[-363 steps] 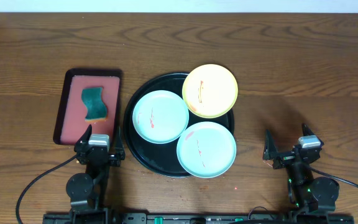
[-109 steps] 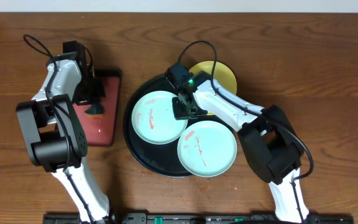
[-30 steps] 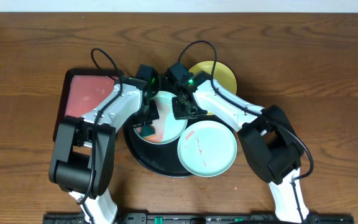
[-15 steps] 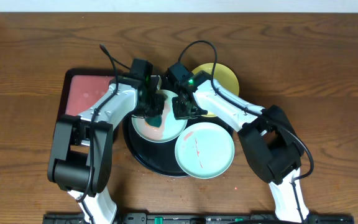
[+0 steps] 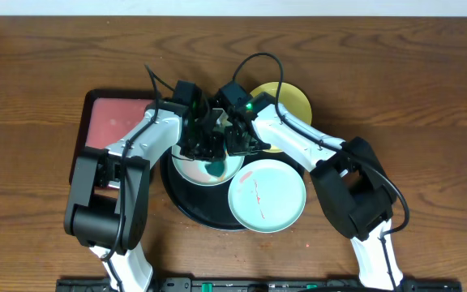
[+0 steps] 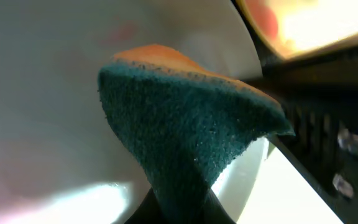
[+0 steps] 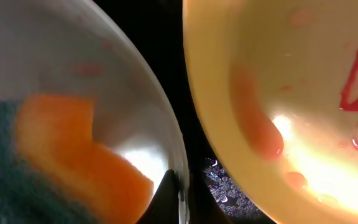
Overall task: Clean dirty plates on tray and stack at the side
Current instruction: 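Scrub the held pale green plate with the sponge in the left gripper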
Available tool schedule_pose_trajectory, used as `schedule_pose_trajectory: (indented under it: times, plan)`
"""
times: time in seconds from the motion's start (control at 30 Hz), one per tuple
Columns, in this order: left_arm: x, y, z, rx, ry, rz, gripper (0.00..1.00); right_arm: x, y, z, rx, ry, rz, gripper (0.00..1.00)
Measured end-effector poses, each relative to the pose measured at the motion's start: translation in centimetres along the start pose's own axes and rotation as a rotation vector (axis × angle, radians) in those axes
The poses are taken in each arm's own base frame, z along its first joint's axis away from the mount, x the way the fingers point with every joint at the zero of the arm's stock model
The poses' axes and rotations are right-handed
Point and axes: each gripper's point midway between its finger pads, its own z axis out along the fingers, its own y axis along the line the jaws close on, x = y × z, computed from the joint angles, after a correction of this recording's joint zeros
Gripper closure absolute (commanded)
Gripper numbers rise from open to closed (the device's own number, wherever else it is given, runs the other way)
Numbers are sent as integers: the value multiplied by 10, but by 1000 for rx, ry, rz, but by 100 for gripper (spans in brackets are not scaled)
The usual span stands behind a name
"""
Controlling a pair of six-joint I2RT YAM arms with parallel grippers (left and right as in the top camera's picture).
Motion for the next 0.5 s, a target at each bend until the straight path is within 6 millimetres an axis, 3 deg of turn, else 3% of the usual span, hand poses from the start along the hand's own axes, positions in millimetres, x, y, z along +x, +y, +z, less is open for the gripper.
schedule_pose_trajectory:
  times: [0.3,0.5]
  plan:
    - [-25,51,-9,-328,-141,-210,93,-2,2,0,-7,-7,-1,98]
    - [-14,84,-30,-569,-174,-391,93,-2,2,0,-7,-7,-1,98]
